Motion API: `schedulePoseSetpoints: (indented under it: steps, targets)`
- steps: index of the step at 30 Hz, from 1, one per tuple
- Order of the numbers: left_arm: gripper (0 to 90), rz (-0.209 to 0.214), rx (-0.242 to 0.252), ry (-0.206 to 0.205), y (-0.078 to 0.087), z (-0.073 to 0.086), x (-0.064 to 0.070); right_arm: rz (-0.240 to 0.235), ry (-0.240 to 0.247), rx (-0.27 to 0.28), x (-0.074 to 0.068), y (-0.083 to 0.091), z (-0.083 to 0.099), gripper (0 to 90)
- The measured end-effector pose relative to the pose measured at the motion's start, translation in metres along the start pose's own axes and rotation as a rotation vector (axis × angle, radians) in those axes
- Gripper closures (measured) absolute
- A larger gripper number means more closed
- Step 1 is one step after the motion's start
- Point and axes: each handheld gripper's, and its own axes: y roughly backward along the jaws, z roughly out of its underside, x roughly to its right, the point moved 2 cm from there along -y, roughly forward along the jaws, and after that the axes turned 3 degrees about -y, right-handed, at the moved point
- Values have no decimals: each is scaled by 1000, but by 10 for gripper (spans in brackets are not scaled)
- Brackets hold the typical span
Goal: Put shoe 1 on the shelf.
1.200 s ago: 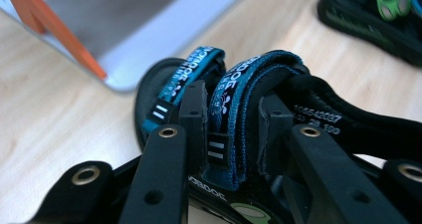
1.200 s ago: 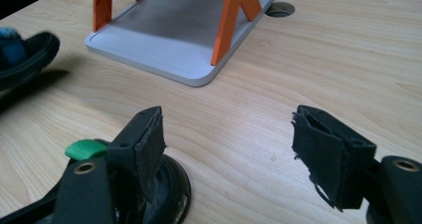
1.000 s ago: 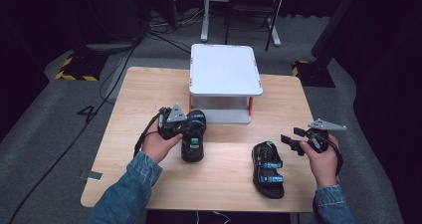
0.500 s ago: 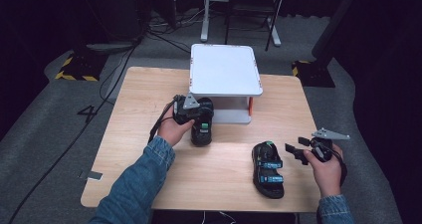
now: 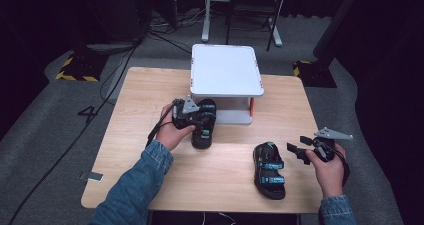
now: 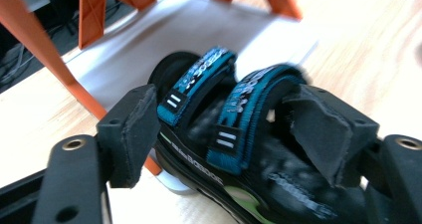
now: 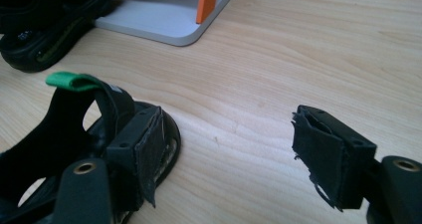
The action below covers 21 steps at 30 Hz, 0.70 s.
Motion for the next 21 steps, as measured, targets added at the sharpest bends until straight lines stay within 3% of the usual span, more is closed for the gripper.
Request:
schedulePoseSetpoints:
  steps: [4, 5, 6, 7, 8, 9, 11, 12, 14, 16, 21]
  targets:
    - [281, 5, 26, 17, 25, -3, 2, -15, 11, -4, -2, -8, -6, 288]
    - [281, 24, 30, 28, 32, -3, 4, -15, 11, -4, -2, -8, -6, 288]
    - [355, 86, 33, 41, 46, -2, 9, -27, 16, -5, -3, -12, -8, 288]
    - [387, 86, 33, 41, 46, -2, 9, -27, 16, -5, -3, -12, -8, 288]
    - [419, 122, 31, 53, 52, -1, 13, -33, 24, -5, -5, -14, -11, 288]
    - [485, 188, 4, 61, 61, 5, 22, -36, 28, -4, -5, -16, -13, 288]
    - [648, 228, -45, 51, 66, 14, 31, -43, 29, -4, -6, -17, -15, 288]
    - [715, 239, -68, 54, 67, 19, 36, -46, 34, -1, -6, -19, -16, 288]
    - [759, 262, -98, 78, 67, 29, 42, -51, 36, -5, -7, -21, -18, 288]
    - [773, 280, -118, 108, 61, 38, 47, -55, 38, -4, -7, -23, -19, 288]
    - [767, 297, -186, 102, 41, 52, 57, -65, 46, -2, -9, -26, -23, 288]
